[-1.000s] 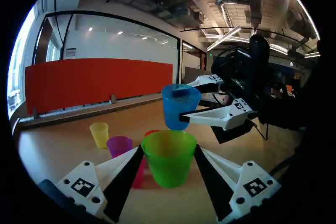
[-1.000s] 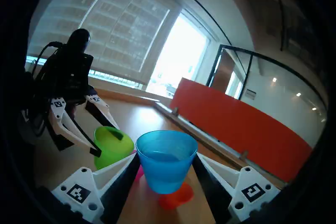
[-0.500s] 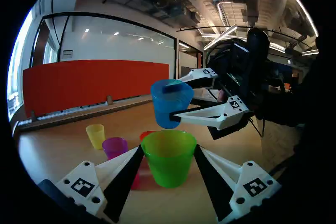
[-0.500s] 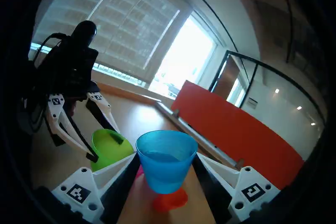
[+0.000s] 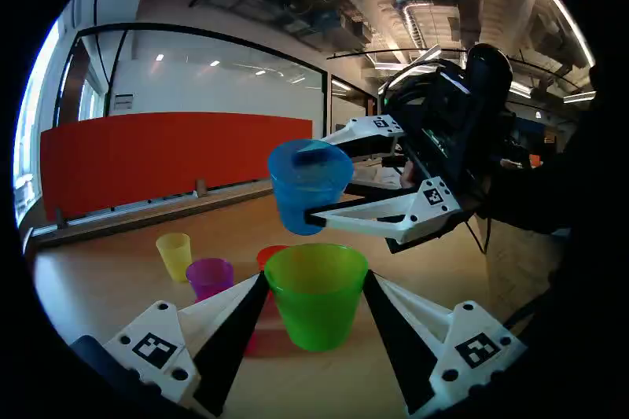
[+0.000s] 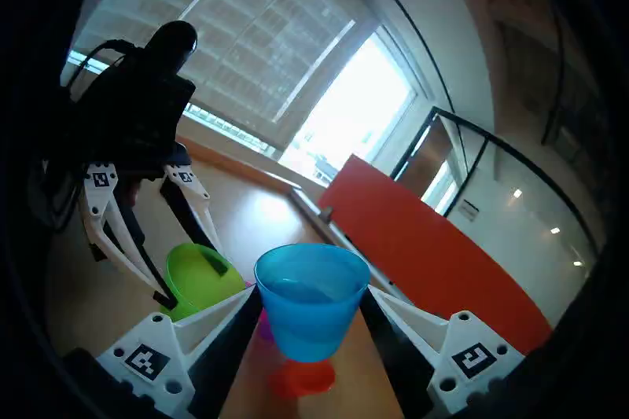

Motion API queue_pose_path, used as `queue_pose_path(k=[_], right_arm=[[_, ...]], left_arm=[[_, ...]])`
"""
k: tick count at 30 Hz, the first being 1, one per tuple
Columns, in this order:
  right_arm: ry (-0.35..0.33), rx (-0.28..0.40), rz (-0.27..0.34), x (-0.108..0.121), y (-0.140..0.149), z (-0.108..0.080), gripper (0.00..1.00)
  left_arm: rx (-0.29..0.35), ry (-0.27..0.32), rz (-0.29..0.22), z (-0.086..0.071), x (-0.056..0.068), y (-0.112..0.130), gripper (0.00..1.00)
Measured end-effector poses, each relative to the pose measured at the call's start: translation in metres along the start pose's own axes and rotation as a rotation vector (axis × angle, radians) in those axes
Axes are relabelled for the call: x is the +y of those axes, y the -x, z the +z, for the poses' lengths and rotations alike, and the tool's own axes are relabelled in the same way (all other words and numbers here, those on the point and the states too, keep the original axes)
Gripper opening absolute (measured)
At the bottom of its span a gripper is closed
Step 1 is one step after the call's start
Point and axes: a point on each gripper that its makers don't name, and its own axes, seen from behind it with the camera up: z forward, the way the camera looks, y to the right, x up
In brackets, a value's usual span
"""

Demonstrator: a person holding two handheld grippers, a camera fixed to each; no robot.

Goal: Pour water

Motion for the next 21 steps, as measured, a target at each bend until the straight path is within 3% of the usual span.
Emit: queue_pose_path(k=[21], right_arm=[[0.008, -0.011, -0.153, 0.0079, -0.0079, -0.0009, 0.88]], left_arm=[[0.000, 0.009, 0.006, 0.0049, 0.0039, -0.0009, 0.87]])
